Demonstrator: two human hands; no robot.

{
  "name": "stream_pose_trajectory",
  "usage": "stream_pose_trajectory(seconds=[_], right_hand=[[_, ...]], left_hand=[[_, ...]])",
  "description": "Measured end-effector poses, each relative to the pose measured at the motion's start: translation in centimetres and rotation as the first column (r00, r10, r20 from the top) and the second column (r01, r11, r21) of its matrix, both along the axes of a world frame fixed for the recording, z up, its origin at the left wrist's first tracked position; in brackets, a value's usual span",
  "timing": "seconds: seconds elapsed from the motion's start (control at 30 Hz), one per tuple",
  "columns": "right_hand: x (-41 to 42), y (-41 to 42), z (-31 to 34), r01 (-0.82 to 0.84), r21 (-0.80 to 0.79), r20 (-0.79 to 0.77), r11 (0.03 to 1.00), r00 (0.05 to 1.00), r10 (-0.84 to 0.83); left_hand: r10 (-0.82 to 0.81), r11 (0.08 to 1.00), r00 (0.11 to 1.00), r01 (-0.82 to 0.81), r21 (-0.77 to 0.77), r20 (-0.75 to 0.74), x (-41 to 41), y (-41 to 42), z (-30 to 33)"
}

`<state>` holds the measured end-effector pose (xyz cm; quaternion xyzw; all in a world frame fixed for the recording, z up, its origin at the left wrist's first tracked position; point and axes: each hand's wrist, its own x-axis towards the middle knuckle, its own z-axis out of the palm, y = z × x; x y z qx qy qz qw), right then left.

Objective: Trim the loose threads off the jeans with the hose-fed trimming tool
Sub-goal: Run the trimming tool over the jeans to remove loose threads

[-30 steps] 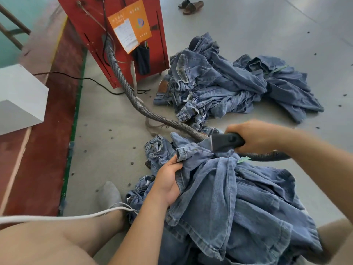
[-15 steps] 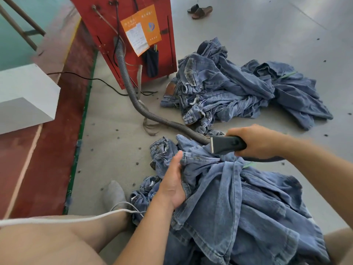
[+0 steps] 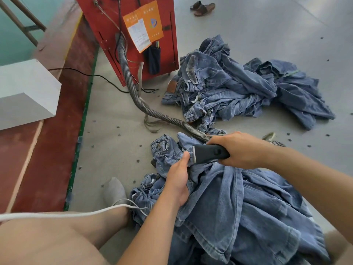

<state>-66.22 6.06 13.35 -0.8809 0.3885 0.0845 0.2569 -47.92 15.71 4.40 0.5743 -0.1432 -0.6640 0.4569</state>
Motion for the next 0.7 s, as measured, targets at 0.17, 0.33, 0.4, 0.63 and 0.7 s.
stream_pose_trajectory(seconds=[0.17,0.33,0.4,0.63,0.7], right_hand=[[-0.8,-1.2,1.7,0.104,-0.069,0.047,0.992,0.994,-0.101],[-2.2,-0.8,1.4,0.082,-0.021,-0.152,0.996,0.985,-0.084],[-1.2,0.3,0.6,0.022,0.025,-0.160,0.999,0.987,-0.018],[0.6,1.0,1.8,-0.004,0.007,0.024,1.000,1.000,0.004],[-0.3,-0.1,2.6,0.079,-0.045,0.080,0.996,0.994,-0.075]], left_hand=[[0.023,1.000,0.992,-0.022,0.009,-0.121,0.0,0.5,0.5],[0.050,0.994,0.992,-0.038,0.099,-0.114,0.1,0.3,0.6],[0.048,0.993,0.996,-0.038,0.113,-0.082,0.0,0.3,0.5],[-0.104,0.992,0.988,0.095,0.078,0.116,-0.5,1.0,1.2],[-0.211,0.978,0.974,0.210,0.014,0.088,-1.1,1.3,1.9]])
